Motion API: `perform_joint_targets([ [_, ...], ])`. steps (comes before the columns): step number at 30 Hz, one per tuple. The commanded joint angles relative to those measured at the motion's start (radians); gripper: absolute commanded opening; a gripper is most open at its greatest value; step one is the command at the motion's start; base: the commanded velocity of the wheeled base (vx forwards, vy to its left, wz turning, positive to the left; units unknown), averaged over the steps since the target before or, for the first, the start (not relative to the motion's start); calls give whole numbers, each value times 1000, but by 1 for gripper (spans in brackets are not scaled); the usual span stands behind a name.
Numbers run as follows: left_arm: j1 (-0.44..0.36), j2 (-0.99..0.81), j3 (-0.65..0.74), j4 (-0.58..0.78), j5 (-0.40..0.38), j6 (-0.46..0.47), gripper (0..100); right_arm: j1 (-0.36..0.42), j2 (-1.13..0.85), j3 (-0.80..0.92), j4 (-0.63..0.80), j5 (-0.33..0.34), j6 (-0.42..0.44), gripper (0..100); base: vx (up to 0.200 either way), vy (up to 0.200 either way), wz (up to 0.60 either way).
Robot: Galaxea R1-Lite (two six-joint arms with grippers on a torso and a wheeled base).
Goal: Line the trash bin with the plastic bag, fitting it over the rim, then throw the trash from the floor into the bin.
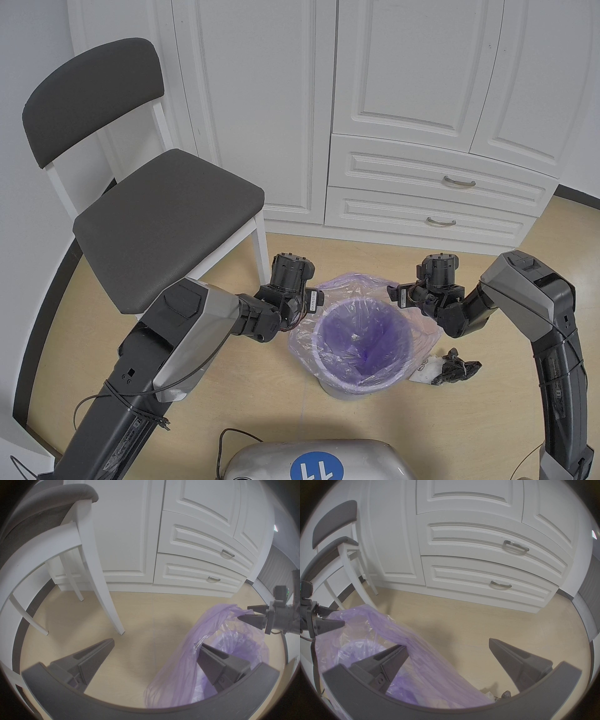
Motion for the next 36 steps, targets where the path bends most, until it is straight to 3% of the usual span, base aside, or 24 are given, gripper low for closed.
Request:
perform_joint_targets([
  [1,17,3,0,-19,-1,1,100,-3,36,-35,-3,-1,18,100,0,0,0],
  [8,36,31,0,-86,-13,7,100,-4,86,-121,-7,-3,70,100,0,0,0],
  [17,48,86,0,-126,-25,9,100,-30,129,-181,13,-1,73,100,0,0,0],
  [21,48,97,0,-112,-56,9,100,-38,145,-190,18,0,71,100,0,0,0],
  [36,34,95,0,-20,-55,9,100,-56,136,-196,92,11,79,100,0,0,0],
])
